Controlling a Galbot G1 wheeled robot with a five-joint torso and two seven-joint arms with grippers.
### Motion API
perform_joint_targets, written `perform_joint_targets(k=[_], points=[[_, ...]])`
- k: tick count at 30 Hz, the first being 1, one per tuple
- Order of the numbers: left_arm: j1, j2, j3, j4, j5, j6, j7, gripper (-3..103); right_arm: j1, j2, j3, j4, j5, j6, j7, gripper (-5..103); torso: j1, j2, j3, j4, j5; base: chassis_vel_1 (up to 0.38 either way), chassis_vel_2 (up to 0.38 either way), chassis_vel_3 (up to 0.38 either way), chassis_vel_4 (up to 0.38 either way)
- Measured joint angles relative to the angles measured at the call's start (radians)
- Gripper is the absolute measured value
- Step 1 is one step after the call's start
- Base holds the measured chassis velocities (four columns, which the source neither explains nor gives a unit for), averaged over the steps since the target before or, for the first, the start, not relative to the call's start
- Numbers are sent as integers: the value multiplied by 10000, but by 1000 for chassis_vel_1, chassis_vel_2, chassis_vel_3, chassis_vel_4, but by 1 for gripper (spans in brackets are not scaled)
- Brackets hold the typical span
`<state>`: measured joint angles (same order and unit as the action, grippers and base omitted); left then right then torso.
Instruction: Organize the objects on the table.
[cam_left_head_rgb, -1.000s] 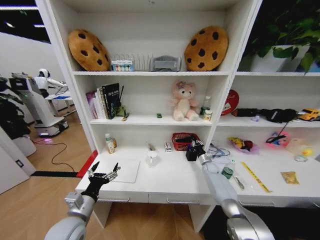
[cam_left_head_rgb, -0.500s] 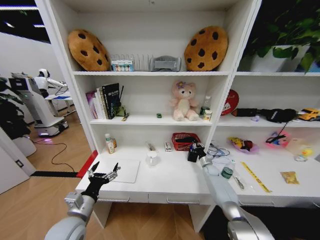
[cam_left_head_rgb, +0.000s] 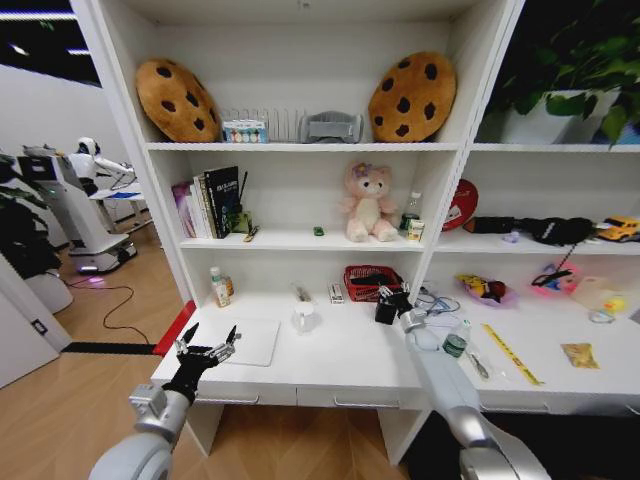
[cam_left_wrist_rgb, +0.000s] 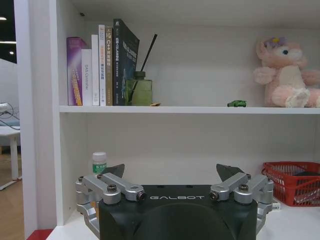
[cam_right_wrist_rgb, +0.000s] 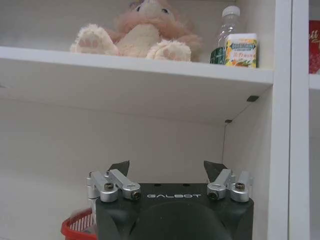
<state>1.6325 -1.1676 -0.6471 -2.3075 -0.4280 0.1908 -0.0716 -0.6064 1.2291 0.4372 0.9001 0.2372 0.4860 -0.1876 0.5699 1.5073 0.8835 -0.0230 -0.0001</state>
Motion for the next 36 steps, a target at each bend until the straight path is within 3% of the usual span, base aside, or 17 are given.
perform_joint_targets(k=[1,3,4,5,6,8,12,15,17,20,23,25,28,36], points=[[0,0,1,-1,0,0,0,100,-356,-177,-79,691,188,-387,298,92,0,0,0,1,0,0,0,0,0],[0,0,0,0,0,0,0,100,-616,-326,-133,1159,323,-640,496,92,0,0,0,0,3,0,0,0,0],[0,0,0,0,0,0,-6,100,-1348,-705,-212,2373,664,-1285,1052,99,0,0,0,-3,1,0,0,0,0],[0,0,0,0,0,-1,-1,100,-1810,-935,-227,3080,929,-1728,1348,99,0,0,0,-1,0,0,0,0,0],[0,0,0,0,0,-1,-1,100,-1810,-935,-227,3080,929,-1728,1348,99,0,0,0,-1,0,0,0,0,0],[0,0,0,0,0,-2,-5,100,-3183,-1568,-78,5053,1634,-3086,1963,100,-1,1,0,-6,3,0,0,0,0],[0,0,0,0,0,-2,-7,100,-4159,-1956,230,6305,1766,-3826,2152,100,-1,1,0,-4,0,0,0,0,0],[0,0,0,1,0,-1,-5,100,-5573,-2238,782,8156,1847,-4976,2435,100,0,1,-2,-1,0,0,0,0,0],[0,0,0,0,0,-2,-5,100,-5710,-2243,830,8319,1853,-5079,2476,100,-1,1,-1,0,-1,0,0,0,0],[0,0,0,0,0,-2,-5,100,-7226,-2118,1246,10103,1827,-6202,3094,100,-2,2,-1,-5,1,0,0,0,0],[0,0,0,0,0,-1,-6,100,-7513,-2005,1322,10563,1731,-6525,3243,100,-2,1,-2,-2,1,0,0,0,0],[0,0,0,0,0,-2,-2,100,-8119,-1651,1454,11778,1306,-7738,3500,100,0,1,-1,0,0,0,0,0,0],[0,0,0,0,0,-2,-3,100,-8553,-1277,1460,12625,1014,-8392,3590,100,1,0,0,0,-1,0,0,0,0],[0,0,0,0,0,-1,0,100,-9771,-513,1575,14092,245,-8510,4070,100,0,0,0,-3,0,0,0,0,0]])
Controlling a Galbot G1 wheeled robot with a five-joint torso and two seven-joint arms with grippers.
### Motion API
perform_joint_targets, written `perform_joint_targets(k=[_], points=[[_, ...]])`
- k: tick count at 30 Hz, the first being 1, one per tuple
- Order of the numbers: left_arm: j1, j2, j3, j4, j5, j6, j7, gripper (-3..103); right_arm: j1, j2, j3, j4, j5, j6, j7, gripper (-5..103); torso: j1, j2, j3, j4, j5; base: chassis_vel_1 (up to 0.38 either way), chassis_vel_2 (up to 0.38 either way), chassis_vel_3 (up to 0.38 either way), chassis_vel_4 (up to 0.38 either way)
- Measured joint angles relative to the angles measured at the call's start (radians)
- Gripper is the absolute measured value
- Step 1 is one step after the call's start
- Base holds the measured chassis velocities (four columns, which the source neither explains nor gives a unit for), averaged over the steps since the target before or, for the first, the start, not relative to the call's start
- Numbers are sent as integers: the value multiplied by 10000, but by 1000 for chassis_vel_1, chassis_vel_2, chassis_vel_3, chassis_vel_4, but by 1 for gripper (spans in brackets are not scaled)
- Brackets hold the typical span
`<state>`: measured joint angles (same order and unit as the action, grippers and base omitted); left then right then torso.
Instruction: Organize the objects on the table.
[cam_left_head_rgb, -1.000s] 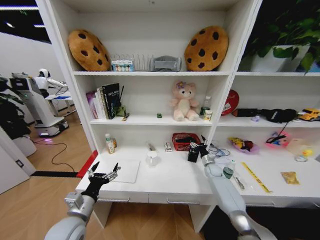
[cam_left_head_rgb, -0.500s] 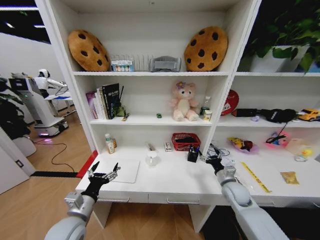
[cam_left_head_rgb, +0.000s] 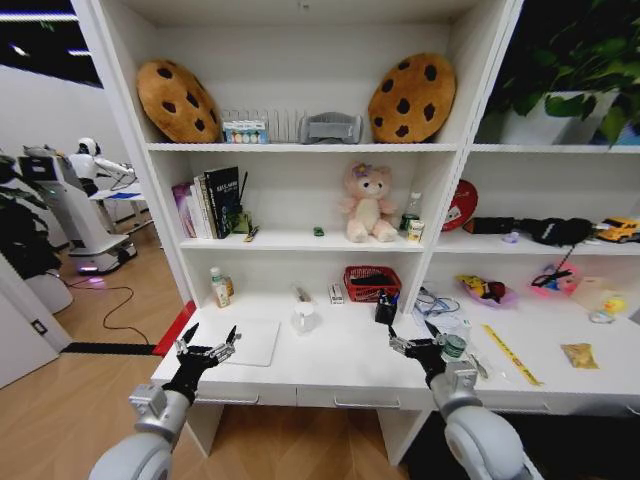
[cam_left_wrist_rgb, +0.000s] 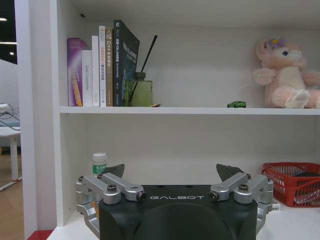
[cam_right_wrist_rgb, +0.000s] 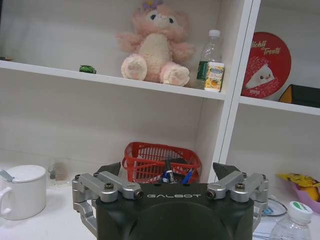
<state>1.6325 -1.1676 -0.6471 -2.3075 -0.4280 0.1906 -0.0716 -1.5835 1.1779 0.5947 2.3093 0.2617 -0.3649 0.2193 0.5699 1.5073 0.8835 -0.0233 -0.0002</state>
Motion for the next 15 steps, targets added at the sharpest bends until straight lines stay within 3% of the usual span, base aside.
perform_joint_targets(k=[9,15], points=[[0,0,0,0,0,0,0,100,-374,264,165,96,-1036,809,8,100,0,0,1,1,2,0,0,0,0],[0,0,0,0,0,0,0,100,-613,436,166,236,-1152,865,6,100,0,0,1,1,2,0,0,0,0]])
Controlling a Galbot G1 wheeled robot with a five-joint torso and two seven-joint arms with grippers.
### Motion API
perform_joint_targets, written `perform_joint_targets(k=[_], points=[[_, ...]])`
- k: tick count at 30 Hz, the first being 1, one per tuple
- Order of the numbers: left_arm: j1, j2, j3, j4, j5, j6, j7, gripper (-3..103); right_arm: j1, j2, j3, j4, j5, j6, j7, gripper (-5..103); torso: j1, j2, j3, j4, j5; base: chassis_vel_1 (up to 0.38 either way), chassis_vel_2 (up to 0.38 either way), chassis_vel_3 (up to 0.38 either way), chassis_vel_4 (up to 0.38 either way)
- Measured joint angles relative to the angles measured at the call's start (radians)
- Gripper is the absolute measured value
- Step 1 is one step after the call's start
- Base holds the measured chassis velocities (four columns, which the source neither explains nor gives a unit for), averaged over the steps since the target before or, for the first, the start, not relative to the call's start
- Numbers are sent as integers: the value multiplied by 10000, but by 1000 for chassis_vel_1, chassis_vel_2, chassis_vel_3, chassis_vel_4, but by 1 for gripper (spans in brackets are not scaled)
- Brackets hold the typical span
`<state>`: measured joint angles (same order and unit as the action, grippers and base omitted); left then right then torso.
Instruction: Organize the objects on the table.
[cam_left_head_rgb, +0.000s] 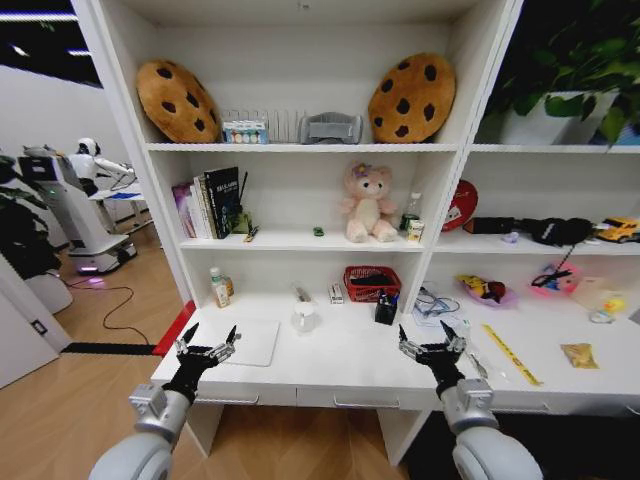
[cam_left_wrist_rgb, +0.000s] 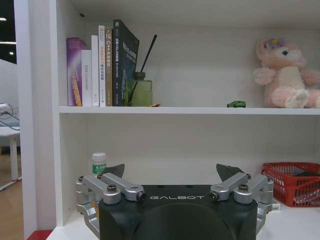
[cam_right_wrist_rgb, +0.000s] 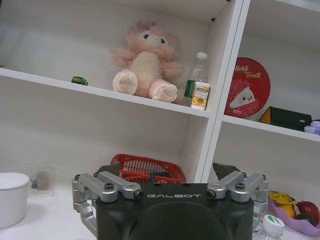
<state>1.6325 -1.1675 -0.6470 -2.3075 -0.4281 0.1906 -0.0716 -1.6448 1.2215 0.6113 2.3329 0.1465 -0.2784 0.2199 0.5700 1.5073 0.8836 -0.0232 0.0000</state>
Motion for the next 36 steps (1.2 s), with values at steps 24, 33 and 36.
perform_joint_targets(k=[24,33,36], points=[[0,0,0,0,0,0,0,100,39,-30,192,-285,105,604,-20,100,0,0,0,-1,-8,-87,-81,87,74],[1,0,0,-1,1,0,0,100,175,-36,109,-429,117,608,-19,100,1,0,0,-1,0,-283,-275,271,278],[0,0,0,0,0,0,1,100,215,-34,43,-477,98,666,-17,100,3,-1,1,0,3,-329,-350,325,325]])
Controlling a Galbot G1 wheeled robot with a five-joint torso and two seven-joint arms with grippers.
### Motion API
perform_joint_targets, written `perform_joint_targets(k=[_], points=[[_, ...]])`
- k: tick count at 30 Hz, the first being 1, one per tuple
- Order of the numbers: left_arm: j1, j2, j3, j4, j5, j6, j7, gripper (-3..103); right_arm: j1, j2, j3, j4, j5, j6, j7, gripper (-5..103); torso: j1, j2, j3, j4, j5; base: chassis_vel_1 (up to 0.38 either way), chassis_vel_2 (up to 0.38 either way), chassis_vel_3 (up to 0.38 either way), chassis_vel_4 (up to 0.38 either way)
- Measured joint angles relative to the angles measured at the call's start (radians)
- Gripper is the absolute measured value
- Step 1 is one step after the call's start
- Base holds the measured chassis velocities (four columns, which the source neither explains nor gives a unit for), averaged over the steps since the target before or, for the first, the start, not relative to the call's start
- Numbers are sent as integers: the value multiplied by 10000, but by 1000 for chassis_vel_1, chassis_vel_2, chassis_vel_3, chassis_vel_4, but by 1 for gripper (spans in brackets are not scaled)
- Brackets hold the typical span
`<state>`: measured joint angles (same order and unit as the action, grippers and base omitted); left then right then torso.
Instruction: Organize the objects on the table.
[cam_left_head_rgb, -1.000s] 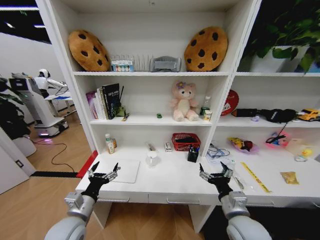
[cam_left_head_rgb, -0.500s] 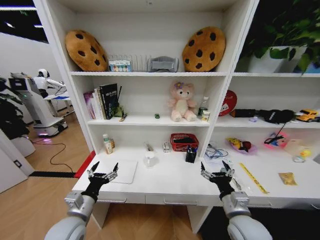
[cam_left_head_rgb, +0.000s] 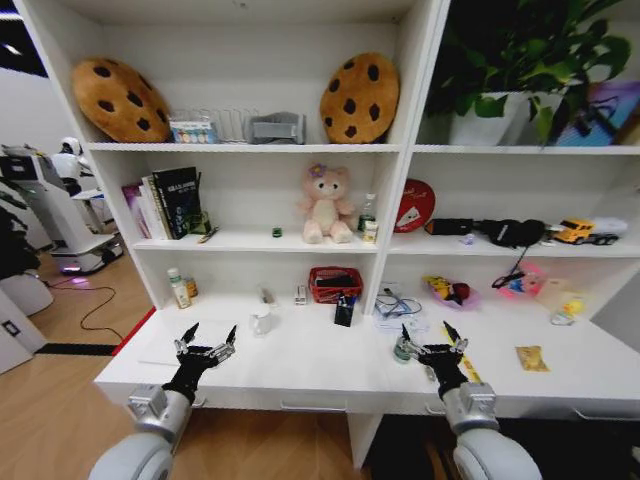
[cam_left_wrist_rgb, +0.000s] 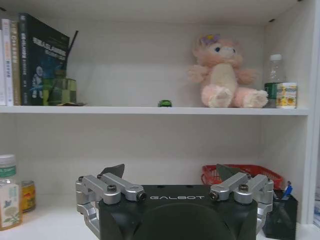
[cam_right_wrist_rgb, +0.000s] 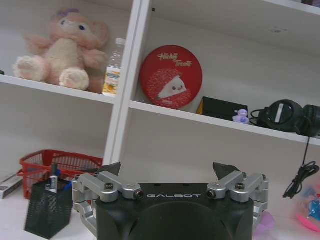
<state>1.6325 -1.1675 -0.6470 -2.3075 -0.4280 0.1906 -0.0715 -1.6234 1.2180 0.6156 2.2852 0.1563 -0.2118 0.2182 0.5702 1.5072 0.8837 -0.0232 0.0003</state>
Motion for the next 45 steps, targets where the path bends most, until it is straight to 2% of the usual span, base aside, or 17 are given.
perform_joint_targets(k=[4,7,10,12,16,22,26,28,29,30,31,33,34,36,41,44,45], points=[[0,-1,3,-1,0,0,3,100,-102,1,-79,-69,-94,129,-204,100,-3,1,-1,0,-3,-289,-298,300,330],[0,-1,3,-1,0,0,7,100,-489,-41,-91,-157,-268,132,-928,100,-3,1,-1,-2,0,-93,-204,190,102],[0,-1,3,-1,0,0,8,100,-598,-73,-70,-165,-331,145,-1194,100,-3,1,-1,-5,-3,-43,-129,64,33],[0,0,2,-1,0,0,13,100,-796,-219,-93,-246,-423,190,-1900,100,-2,1,-1,-1,-5,6,28,-2,-27],[0,0,-1,-1,0,0,5,100,-777,-252,-262,-438,-312,60,-2181,100,-2,0,-1,3,-7,30,93,-32,-54],[0,0,-3,-1,0,0,1,100,213,-490,-527,-1345,1026,-822,-2417,100,-3,1,-1,2,0,47,49,-28,-26],[0,0,-1,-1,0,0,1,100,722,-764,-519,-1903,1546,-964,-2423,100,-3,1,-1,0,0,0,0,0,0],[0,0,0,-1,0,0,1,100,1184,-1157,-511,-2449,2535,-1106,-2931,100,-2,1,0,0,2,0,0,0,0],[0,0,0,-1,0,0,1,100,1184,-1157,-511,-2449,2535,-1106,-2931,100,-2,1,0,0,2,0,0,0,0],[0,0,0,-1,0,0,1,100,1391,-1380,-543,-2674,3130,-1356,-3381,100,-2,1,0,1,-2,0,0,0,0],[0,0,0,-1,0,0,1,100,1391,-1380,-543,-2674,3130,-1356,-3381,100,-2,1,0,1,-2,0,0,0,0],[0,0,0,-1,0,0,0,100,1610,-1613,-627,-2989,3509,-1499,-4110,100,-1,0,0,0,-1,0,0,0,0],[0,0,0,-1,0,0,0,100,1610,-1613,-627,-2989,3509,-1499,-4110,100,-1,0,0,0,-1,0,0,0,0],[0,0,0,-1,0,0,-1,100,1782,-1723,-696,-3197,3638,-1605,-4603,100,-2,1,0,0,-2,0,0,0,0],[0,0,0,-1,0,0,-1,100,2155,-1746,-795,-3632,3560,-1576,-4902,100,-2,1,0,-1,-1,0,0,0,0],[0,0,0,0,0,0,-1,100,2436,-1810,-867,-3958,3443,-1428,-5136,100,-2,1,0,0,-1,0,0,0,0],[0,0,0,-1,0,0,-1,100,2697,-1897,-941,-4269,3314,-1132,-5576,100,-2,0,0,1,-2,0,0,0,0]])
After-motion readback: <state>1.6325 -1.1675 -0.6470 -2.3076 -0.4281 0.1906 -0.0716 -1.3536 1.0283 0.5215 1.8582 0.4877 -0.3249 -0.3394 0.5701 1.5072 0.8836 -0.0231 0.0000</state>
